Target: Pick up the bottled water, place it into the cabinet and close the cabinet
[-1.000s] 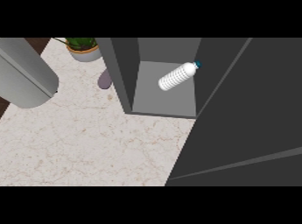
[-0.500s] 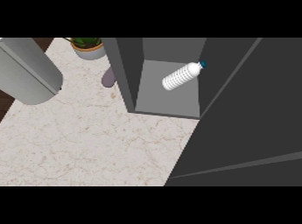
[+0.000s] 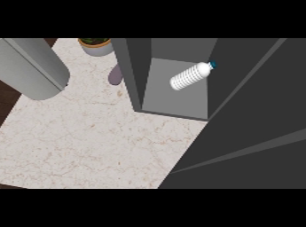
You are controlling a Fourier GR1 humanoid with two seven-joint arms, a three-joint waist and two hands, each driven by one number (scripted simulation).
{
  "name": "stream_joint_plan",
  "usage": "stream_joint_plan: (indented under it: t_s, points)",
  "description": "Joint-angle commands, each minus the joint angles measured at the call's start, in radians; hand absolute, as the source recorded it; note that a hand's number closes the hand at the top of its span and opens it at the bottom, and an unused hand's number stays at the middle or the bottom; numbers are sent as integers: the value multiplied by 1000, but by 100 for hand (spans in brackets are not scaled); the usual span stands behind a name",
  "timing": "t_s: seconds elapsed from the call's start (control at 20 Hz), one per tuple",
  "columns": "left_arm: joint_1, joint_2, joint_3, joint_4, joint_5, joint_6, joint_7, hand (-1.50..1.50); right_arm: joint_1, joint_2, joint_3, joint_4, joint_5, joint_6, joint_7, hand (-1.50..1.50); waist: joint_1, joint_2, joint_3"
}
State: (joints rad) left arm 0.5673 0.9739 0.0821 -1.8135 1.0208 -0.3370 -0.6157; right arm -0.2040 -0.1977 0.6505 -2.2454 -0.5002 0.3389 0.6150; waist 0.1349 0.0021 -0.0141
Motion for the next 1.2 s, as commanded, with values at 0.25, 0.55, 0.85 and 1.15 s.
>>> stream_joint_plan:
  t_s: [0.25, 0.55, 0.85, 1.15]
  points:
    - [51, 20, 81, 55, 45, -98, -6, -150, -390, 190, -55, 256, -193, -138, 140, 150, -14, -2, 6]
    - [131, -24, 140, 48, 36, -133, -39, -150, -599, 196, -147, 542, -334, -306, 65, 150, -46, 0, 13]
    - [201, -64, 212, 79, 39, -216, -17, -150, -638, 197, -272, 769, -388, -191, 23, 150, -89, 1, 14]
    - [189, -127, 252, 85, -7, -227, 25, -150, -662, 177, -363, 922, -369, -80, -2, 150, -112, 0, 14]
